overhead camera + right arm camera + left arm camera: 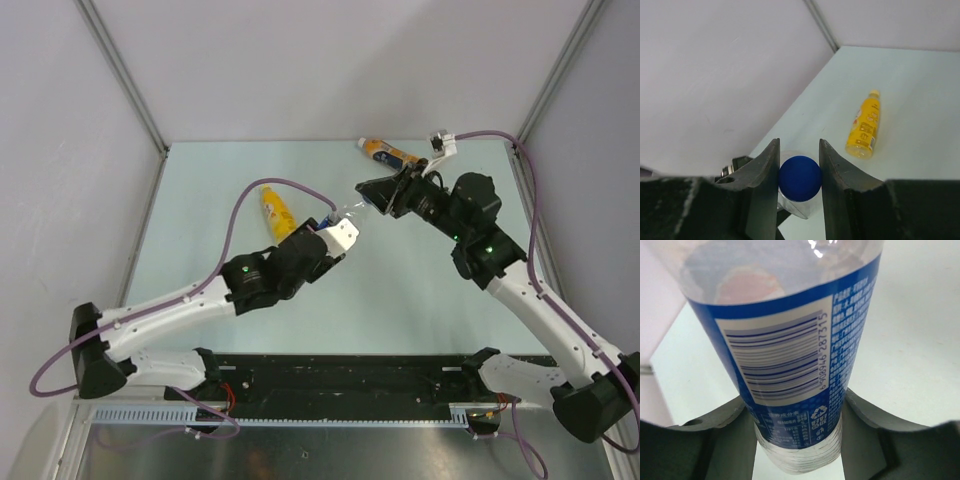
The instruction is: Unscrew the bottle caps
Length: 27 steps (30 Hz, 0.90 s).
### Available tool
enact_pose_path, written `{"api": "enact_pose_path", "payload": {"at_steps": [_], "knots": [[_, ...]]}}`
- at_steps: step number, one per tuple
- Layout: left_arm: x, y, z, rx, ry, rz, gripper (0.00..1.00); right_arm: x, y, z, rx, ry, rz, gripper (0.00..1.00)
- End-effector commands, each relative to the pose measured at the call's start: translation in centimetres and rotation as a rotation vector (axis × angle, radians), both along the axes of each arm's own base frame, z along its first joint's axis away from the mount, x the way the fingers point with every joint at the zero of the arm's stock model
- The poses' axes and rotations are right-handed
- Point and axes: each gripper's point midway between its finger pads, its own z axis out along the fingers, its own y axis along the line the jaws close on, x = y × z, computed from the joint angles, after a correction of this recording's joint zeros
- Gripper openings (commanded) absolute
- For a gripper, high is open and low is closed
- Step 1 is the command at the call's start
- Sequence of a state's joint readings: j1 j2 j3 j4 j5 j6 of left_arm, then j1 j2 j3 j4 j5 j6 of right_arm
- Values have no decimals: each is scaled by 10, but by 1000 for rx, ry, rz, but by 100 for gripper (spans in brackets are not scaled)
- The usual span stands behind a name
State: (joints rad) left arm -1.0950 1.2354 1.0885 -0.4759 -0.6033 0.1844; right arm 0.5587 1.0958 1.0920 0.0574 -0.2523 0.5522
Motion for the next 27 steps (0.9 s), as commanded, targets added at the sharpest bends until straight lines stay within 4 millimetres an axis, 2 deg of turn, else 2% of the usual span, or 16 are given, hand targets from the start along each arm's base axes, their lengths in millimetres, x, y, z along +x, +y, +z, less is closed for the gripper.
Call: {"api": "enact_pose_path", "payload": {"at_steps": [1,7,13,16,21,27], "knots": [[-42,-41,29,-140,67,-349,0,-39,10,28,-85,-228,214,0],[-103,-60,53,-264,135,-712,0,-78,11,31,-144,-357,401,0],[-162,-58,76,-361,167,-1020,0,-117,8,37,-167,-488,555,0],[-184,-55,84,-396,194,-1138,0,-137,5,45,-162,-560,620,0],[-210,-48,97,-442,226,-1281,0,-156,1,55,-152,-641,663,0],[-206,-48,97,-446,233,-1272,0,-157,-4,64,-140,-653,594,2]]}}
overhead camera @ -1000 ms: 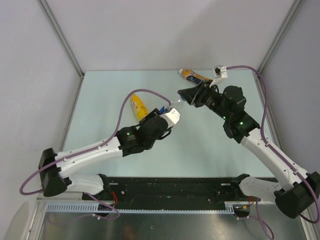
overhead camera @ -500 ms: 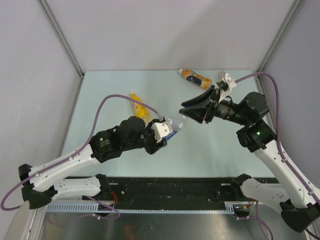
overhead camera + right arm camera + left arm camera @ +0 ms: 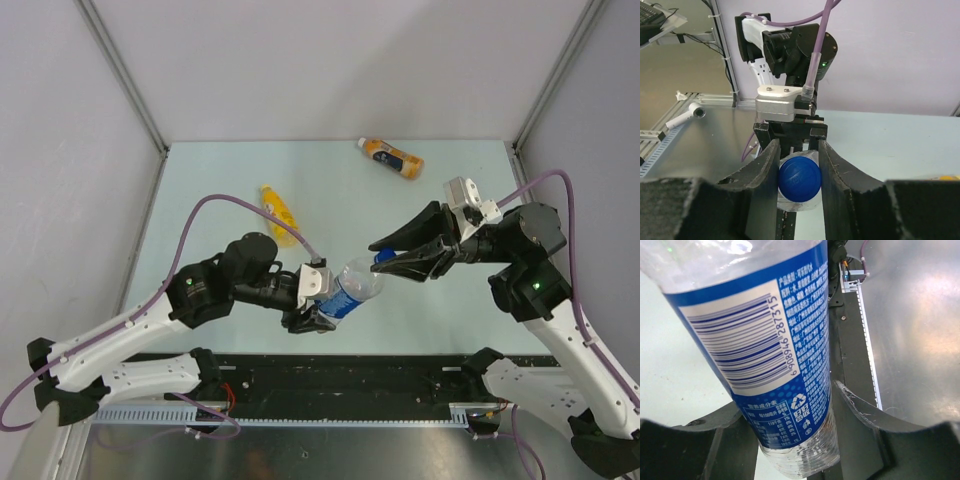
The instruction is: Unscrew the bottle caps
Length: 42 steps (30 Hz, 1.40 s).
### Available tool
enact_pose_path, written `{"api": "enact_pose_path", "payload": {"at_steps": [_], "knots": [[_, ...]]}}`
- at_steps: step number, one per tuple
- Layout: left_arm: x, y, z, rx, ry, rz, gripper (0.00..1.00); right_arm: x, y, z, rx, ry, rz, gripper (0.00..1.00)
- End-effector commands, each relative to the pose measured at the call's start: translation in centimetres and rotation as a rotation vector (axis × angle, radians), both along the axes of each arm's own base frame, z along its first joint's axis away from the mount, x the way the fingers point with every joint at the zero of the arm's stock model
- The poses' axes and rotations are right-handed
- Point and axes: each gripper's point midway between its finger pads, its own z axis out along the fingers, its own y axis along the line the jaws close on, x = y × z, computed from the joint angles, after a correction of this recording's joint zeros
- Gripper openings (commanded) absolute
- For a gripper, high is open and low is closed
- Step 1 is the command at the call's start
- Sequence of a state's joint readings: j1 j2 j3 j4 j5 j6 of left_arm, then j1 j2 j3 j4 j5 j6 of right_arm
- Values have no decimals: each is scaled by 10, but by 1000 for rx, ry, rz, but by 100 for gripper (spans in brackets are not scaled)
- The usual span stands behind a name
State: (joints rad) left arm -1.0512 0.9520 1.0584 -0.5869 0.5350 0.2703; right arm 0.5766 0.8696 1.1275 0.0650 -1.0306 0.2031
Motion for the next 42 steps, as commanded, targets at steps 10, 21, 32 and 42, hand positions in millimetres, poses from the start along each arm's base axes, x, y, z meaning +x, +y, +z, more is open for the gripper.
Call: {"api": "enact_pose_path", "payload": {"at_steps": [10,21,32,42], "knots": [[0,-14,35,-131,-127,-83,0,38,-4,10,64,65,-226,60],[25,-16,22,-70,-145,44,0,21,-13,24,109,65,-220,99],[58,-12,15,-15,-173,225,0,24,-19,36,161,99,-271,99],[129,7,-4,136,-264,614,0,85,-15,22,203,354,-482,99]]}}
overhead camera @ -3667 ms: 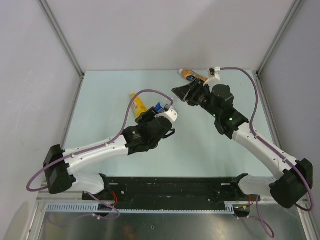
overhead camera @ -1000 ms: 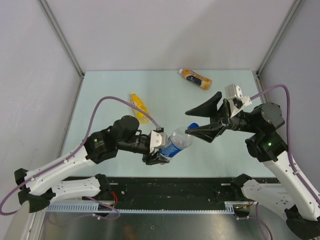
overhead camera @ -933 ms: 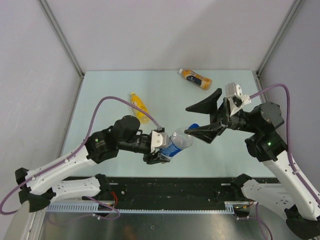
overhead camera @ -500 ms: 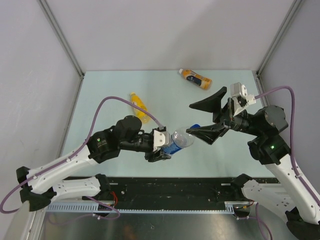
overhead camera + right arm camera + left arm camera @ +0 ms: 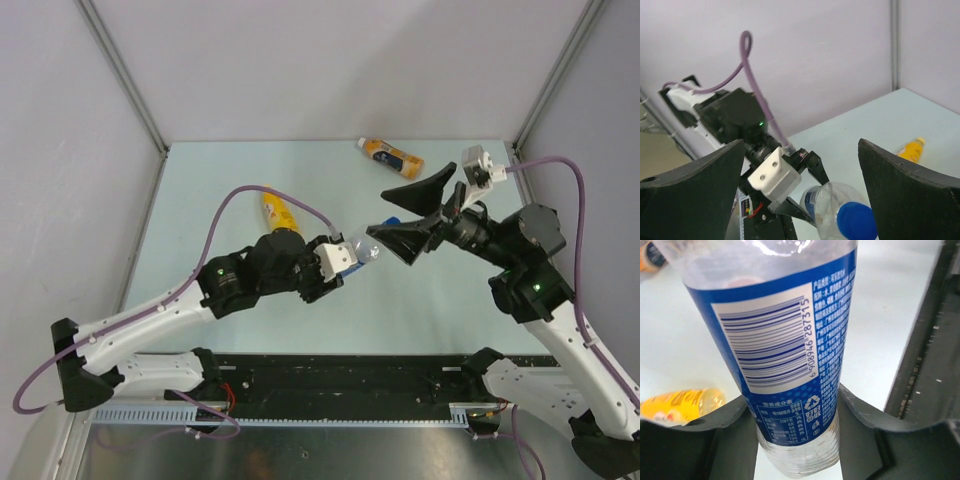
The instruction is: Unscrew the bottle caps
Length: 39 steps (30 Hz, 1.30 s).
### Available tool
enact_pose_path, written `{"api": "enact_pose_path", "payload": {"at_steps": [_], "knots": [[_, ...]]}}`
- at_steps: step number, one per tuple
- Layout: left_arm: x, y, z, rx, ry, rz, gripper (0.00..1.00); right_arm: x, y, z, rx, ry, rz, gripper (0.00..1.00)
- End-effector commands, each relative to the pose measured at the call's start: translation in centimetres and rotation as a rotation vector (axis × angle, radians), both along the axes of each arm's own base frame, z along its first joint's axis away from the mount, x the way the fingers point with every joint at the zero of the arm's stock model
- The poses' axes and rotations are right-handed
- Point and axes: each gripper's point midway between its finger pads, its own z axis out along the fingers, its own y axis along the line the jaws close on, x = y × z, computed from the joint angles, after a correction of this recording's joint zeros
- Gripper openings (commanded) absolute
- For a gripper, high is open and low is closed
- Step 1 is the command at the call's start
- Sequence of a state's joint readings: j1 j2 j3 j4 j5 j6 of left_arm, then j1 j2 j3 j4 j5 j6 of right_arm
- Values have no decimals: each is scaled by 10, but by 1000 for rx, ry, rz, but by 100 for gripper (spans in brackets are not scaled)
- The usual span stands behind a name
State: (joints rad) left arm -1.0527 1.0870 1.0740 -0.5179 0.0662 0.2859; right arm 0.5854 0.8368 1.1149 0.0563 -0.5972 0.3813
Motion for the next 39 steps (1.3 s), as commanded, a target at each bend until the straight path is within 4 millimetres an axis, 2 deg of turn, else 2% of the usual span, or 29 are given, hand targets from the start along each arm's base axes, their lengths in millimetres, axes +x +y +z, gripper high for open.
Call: {"api": "enact_pose_path", "payload": {"at_steps": [1,4,8,12,20,26,37,39], "knots": [[42,13,24,-8,-110,247,0,37,-4,-2,66,144,-152,99],[60,27,21,33,-153,373,0,60,-9,-12,92,246,-256,99],[77,42,19,81,-203,498,0,91,-21,-39,98,402,-410,99],[89,59,18,130,-255,612,0,109,-22,-56,107,502,-455,99],[104,82,11,274,-379,797,0,131,-4,-77,116,606,-443,99],[107,91,9,335,-435,867,0,148,8,-88,129,651,-428,99],[105,85,5,337,-424,836,0,165,27,-96,168,703,-367,83],[104,84,4,336,-421,826,0,166,29,-95,173,703,-358,76]]}}
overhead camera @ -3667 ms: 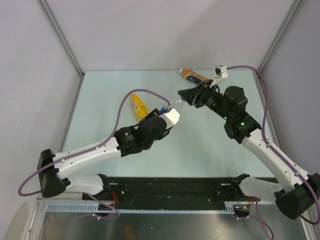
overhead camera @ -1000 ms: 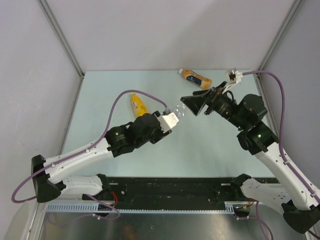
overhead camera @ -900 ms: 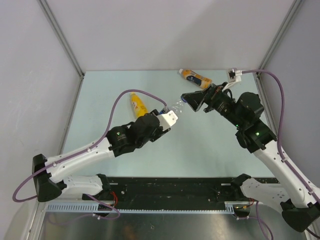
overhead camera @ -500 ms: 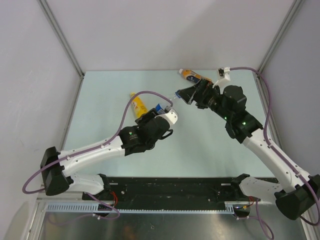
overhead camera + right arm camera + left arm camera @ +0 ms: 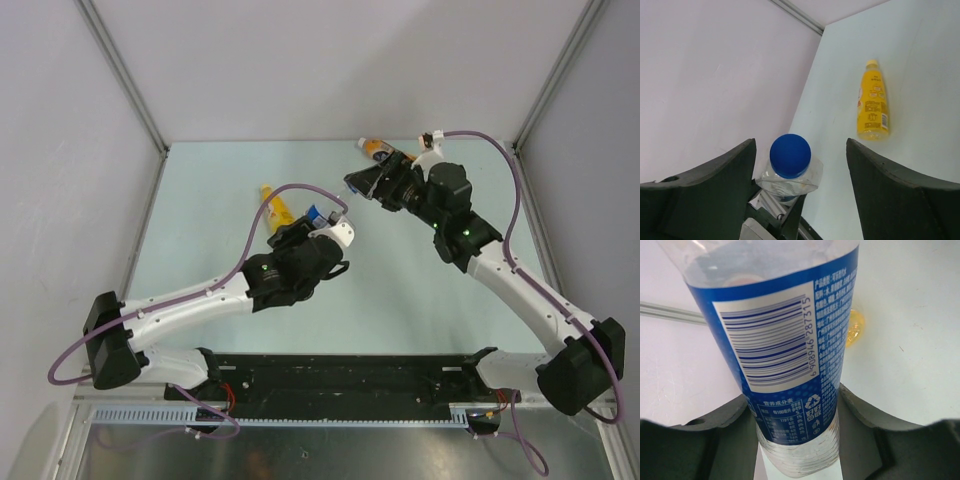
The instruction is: Unscrew the bottle caps
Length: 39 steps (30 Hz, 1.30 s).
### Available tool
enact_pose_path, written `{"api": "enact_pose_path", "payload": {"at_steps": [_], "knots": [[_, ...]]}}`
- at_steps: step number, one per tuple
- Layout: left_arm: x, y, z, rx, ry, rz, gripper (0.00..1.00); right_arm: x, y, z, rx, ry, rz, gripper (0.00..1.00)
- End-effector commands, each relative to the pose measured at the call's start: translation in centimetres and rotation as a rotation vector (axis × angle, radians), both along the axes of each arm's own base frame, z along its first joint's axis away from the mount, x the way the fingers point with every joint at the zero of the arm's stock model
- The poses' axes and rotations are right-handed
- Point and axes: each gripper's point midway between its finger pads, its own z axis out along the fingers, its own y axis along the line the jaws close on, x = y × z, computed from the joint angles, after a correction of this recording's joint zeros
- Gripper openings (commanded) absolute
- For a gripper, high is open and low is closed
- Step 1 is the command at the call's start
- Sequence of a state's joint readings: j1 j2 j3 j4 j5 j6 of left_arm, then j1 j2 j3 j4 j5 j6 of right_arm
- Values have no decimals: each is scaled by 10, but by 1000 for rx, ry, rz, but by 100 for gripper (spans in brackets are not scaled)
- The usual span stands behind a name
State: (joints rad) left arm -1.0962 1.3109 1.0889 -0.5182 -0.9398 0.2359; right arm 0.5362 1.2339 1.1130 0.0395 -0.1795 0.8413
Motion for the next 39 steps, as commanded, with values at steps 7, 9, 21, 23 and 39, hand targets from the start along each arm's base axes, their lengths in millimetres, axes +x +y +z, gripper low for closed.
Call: {"api": "enact_pose_path", "payload": {"at_steps": [7,9,21,23,39], "knots": [[0,-12,15,-72,-30,-12,0,1,9,21,71,-51,32,55],[0,-13,15,-71,-29,-14,0,0,10,22,72,-54,36,43],[-5,-17,13,-93,-1,-66,0,-9,5,26,61,-121,64,0],[-8,-20,16,-120,11,-93,0,-11,3,27,55,-133,69,0],[-66,-67,40,-374,187,-559,0,-71,3,55,-60,-439,350,0]]}}
